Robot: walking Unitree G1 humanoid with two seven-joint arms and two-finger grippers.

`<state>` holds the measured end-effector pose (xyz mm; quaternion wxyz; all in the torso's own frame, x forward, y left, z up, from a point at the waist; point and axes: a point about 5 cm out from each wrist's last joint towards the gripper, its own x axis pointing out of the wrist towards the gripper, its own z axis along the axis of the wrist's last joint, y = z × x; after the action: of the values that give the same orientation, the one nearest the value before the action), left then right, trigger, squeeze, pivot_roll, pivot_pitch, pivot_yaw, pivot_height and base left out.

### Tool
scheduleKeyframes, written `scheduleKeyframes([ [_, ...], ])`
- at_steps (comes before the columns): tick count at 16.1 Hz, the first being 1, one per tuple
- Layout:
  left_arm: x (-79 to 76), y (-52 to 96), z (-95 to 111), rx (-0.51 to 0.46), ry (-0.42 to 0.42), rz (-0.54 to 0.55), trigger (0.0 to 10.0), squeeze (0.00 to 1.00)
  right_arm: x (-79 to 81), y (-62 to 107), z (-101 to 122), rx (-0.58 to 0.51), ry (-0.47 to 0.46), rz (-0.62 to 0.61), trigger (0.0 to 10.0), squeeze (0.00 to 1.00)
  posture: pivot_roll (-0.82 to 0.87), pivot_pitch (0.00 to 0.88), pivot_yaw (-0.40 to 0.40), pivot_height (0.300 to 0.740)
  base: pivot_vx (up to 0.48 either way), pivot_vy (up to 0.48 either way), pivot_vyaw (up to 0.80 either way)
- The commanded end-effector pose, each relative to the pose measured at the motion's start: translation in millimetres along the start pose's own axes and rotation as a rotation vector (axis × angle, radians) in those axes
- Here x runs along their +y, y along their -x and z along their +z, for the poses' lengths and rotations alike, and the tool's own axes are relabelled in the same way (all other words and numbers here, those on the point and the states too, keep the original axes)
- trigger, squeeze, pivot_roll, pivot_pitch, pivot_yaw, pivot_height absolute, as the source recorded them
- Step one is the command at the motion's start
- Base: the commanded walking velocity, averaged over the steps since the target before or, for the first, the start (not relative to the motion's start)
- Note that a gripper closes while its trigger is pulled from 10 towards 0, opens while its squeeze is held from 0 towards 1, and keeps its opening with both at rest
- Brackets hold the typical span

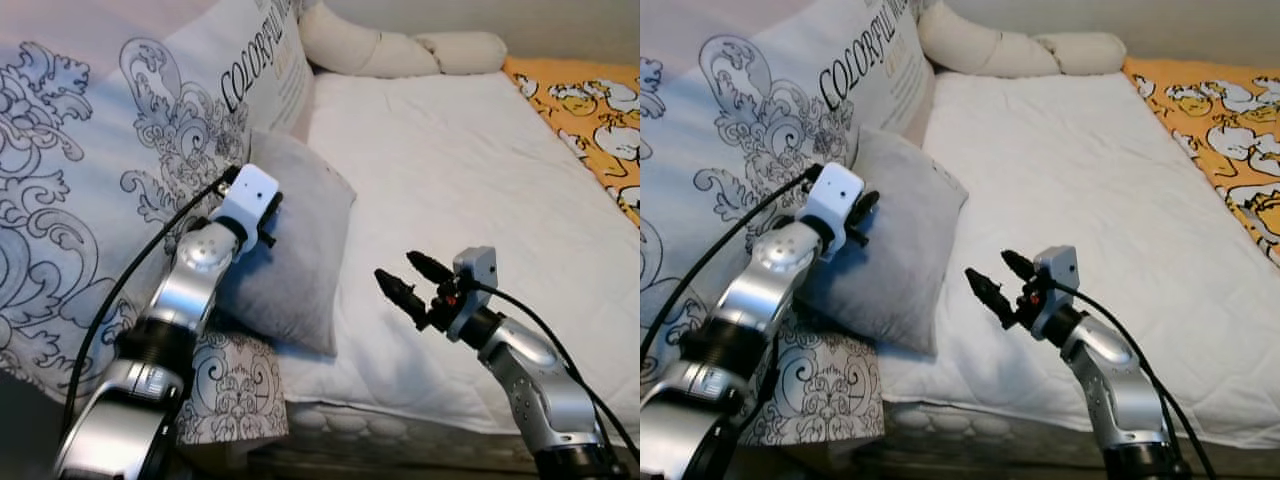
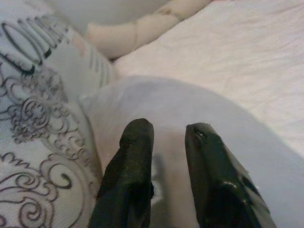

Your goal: Clean up the room

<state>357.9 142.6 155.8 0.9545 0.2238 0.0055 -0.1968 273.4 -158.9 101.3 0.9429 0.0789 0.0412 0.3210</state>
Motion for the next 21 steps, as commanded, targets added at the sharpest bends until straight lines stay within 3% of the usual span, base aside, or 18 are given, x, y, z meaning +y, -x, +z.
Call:
scheduleKeyframes([
  [1,2.1,6.4,14,-0.102,0.016,-0.022,10.0,1.0,-3.6,0.8,2,-0.03,0.026,-0.061,10.0,1.0,0.0,0.0,0.037,0.74,0.0,0.0,0.0],
  [2,2.2,7.7,17,-0.12,0.033,-0.022,10.0,1.0,-3.4,0.8,3,-0.04,0.021,-0.066,10.0,1.0,0.0,0.0,0.033,0.74,0.0,0.0,0.0],
  [4,9.8,15.8,29,-0.212,0.223,0.049,10.0,1.0,-3.8,-0.6,10,-0.097,0.002,-0.12,10.0,1.0,-0.01,0.0,0.026,0.74,0.0,0.0,0.0],
  [5,11.5,19.5,29,-0.218,0.255,0.063,10.0,1.0,-4.7,-1.5,11,-0.105,0.024,-0.153,10.0,1.0,-0.02,0.0,0.022,0.74,0.0,0.0,0.0],
  [6,14.0,32.0,25,-0.207,0.323,0.1,10.0,1.0,-7.7,-3.2,14,-0.146,0.052,-0.271,10.0,1.0,-0.02,0.0,0.015,0.74,0.0,-0.319,0.0],
  [10,11.2,49.5,12,-0.15,0.342,0.12,10.0,1.0,-15.5,-2.0,15,-0.209,-0.02,-0.472,10.0,1.0,-0.01,0.0,0.016,0.74,0.0,-0.401,0.0],
  [14,12.2,64.5,1,-0.093,0.346,0.15,10.0,1.0,-18.3,-5.0,12,-0.203,-0.05,-0.541,10.0,1.0,0.01,0.0,-0.01,0.74,0.0,-0.421,0.0],
  [17,18.4,69.0,-18,-0.024,0.369,0.197,10.0,1.0,-19.0,-6.6,8,-0.181,-0.065,-0.576,10.0,1.0,-0.01,0.0,-0.005,0.74,0.0,-0.398,0.0],
  [19,14.0,76.3,-45,0.082,0.399,0.23,10.0,1.0,-22.9,-8.4,5,-0.151,-0.063,-0.599,10.0,1.0,0.01,0.0,-0.006,0.74,0.0,-0.401,0.0],
  [21,13.6,77.9,-53,0.112,0.379,0.233,10.0,1.0,-24.2,-8.9,2,-0.132,-0.059,-0.614,10.0,1.0,0.0,0.0,-0.003,0.74,0.0,-0.399,0.0],
])
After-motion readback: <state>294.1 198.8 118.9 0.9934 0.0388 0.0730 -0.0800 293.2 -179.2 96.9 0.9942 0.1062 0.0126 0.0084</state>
